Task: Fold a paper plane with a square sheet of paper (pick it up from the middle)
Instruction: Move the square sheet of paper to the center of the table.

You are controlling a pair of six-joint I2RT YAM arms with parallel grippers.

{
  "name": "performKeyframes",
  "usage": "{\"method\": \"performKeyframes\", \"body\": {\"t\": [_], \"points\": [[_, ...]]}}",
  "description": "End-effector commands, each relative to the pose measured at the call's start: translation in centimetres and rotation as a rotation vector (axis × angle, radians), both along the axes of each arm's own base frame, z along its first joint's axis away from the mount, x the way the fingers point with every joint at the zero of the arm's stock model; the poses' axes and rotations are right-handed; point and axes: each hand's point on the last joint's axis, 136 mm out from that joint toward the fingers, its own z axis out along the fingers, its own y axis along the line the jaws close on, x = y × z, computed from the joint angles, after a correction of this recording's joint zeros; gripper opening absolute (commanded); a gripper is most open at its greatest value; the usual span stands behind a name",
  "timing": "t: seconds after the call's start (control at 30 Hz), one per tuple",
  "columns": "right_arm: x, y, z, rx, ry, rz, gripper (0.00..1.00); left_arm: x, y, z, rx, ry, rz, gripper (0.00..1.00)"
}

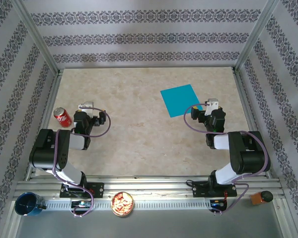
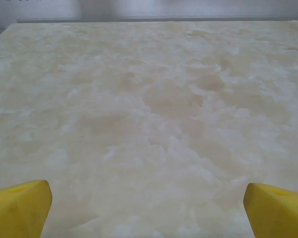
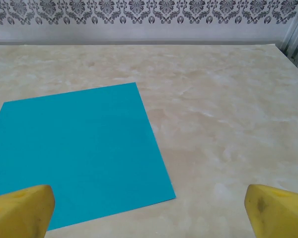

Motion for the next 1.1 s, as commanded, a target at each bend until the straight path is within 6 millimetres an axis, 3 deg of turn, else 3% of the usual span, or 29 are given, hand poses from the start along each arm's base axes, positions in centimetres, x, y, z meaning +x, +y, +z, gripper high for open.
{"method": "performKeyframes", "body": {"t": [0.0,1.07], "points": [[0.23,0.26,0.66,0.015,-0.029,0.012,0.98,0.39,-0.34,0.36,0.006,-0.008,-0.023,0.99],[0.38,0.34,0.74,0.010,-0.021,0.013,0.98,-0.12,-0.59,0.56,0.007,-0.035,-0.038,1.00]]}}
